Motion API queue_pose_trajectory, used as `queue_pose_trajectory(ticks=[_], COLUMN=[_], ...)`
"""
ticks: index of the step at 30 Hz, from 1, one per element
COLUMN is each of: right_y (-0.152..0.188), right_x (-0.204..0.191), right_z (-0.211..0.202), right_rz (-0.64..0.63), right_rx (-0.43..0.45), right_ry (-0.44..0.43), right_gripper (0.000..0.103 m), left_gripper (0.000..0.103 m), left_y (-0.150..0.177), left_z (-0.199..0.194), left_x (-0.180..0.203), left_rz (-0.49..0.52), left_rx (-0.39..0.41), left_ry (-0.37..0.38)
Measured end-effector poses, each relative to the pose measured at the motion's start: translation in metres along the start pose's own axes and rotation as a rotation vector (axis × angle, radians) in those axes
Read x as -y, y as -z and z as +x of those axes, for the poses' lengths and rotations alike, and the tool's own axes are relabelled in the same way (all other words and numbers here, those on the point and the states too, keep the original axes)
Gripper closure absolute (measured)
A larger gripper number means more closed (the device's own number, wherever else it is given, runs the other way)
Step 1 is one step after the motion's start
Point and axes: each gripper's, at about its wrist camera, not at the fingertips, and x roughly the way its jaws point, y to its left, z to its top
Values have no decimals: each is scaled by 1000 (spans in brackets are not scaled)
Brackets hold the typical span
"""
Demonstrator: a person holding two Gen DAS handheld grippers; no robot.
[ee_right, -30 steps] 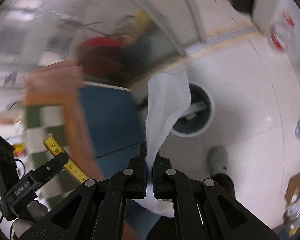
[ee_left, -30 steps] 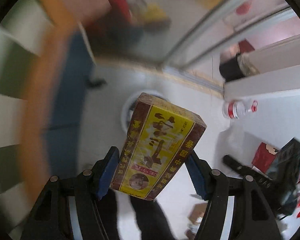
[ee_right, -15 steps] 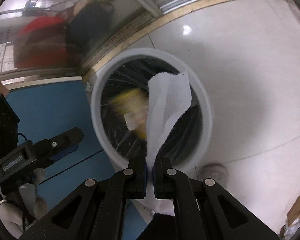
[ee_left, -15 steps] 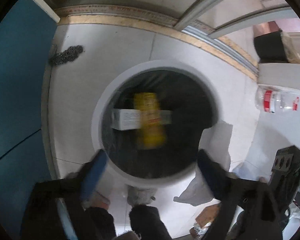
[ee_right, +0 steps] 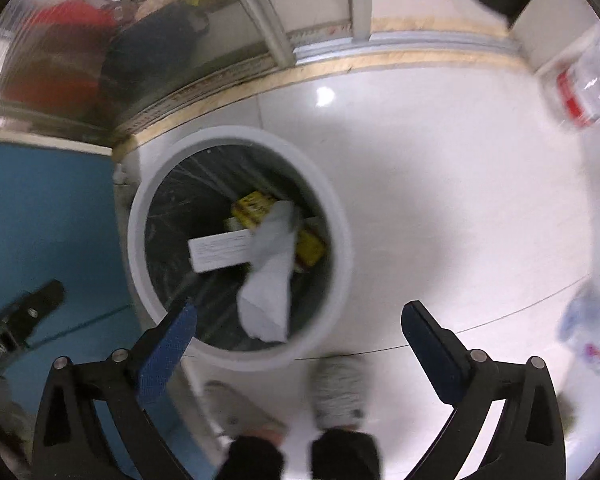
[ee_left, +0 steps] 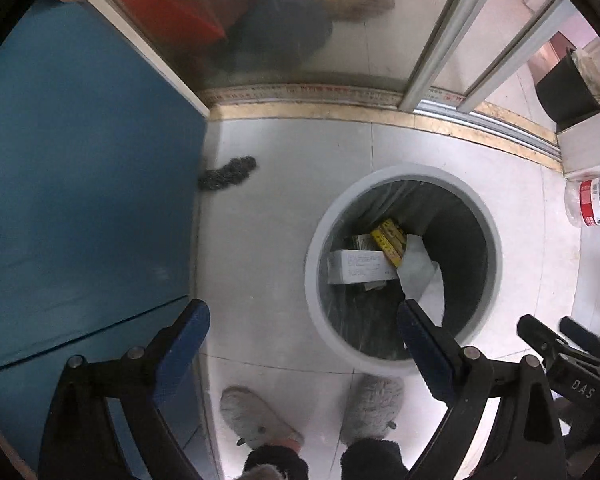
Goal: Collect trash
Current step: 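Move both tools back toward the checkered table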
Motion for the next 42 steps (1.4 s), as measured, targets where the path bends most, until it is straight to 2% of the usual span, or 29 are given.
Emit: queue_pose_trajectory(ticks=[3, 11, 26, 29, 34, 42], right_y=[9, 45, 137, 155, 177, 190], right_x=[-3, -10, -21, -19, -15, -22], right_z=[-38, -162, -413, -460, -509, -545], right_rz=[-31, -74, -113, -123, -123, -129], right_rx=[44, 134, 288, 321, 346, 341], right_ry=[48, 82, 41, 51, 40, -9], right_gripper=[0, 0, 0, 0, 0, 0], left_gripper=[7, 7, 7, 7, 7, 7], left_y=[8, 40, 109, 119, 136, 146], left_z=[-28, -131, -343, -379, -424, -448], left_x=[1, 12, 10, 10, 8, -6], left_rz=[2, 10, -14, 5, 7, -26], left_rx=[23, 70, 162, 194, 237, 251], left_ry=[-1, 25, 83, 72, 91, 120])
